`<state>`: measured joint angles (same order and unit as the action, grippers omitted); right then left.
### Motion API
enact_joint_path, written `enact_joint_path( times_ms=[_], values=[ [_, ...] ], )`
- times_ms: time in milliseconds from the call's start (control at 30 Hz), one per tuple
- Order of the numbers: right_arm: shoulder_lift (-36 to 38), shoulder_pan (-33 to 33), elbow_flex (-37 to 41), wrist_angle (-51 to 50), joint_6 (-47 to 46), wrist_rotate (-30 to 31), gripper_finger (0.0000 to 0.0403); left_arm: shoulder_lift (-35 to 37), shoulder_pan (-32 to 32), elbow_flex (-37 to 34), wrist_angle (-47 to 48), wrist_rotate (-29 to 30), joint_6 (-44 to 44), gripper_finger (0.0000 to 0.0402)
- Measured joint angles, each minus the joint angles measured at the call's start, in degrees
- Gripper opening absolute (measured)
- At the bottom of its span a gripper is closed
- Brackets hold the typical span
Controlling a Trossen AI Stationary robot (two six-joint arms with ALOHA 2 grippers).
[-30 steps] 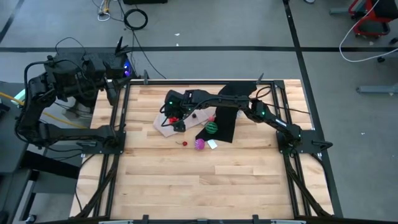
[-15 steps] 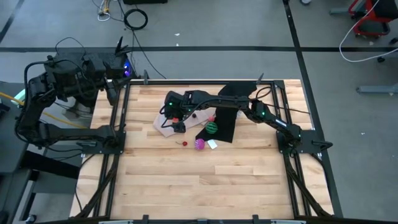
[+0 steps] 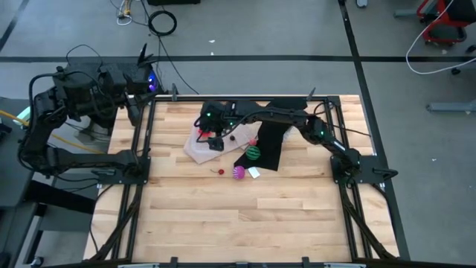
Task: Pick and placing Produce into tupperware
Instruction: Put the green watermelon into the transparent bin
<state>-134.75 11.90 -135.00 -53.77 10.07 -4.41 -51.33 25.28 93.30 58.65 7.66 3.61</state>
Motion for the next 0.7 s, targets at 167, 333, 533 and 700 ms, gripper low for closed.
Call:
enact_joint_path(
  times_ms=[167, 333, 533, 700],
  values=[
    [4.3, 1.59, -0.02, -5.07, 0.04, 0.07, 0.0315, 0.0, 0.0, 0.0, 0.0, 0.01, -0.36, 0.0186],
    [8.37, 3.12, -0.01, -13.89, 0.61, 0.03, 0.0304, 0.0, -0.01, 0.0, -0.02, -0.02, -0.39, 0.0185],
    [13.08, 3.39, 0.0, -23.13, 2.55, -1.63, 0.0299, -0.15, -0.02, 0.0, -0.74, -0.02, -0.37, 0.0189],
    [16.03, 3.33, -0.02, -23.44, 0.2, -9.02, 0.0299, -0.9, -0.02, 0.0, -3.44, -1.95, -0.12, 0.0184]
  ],
)
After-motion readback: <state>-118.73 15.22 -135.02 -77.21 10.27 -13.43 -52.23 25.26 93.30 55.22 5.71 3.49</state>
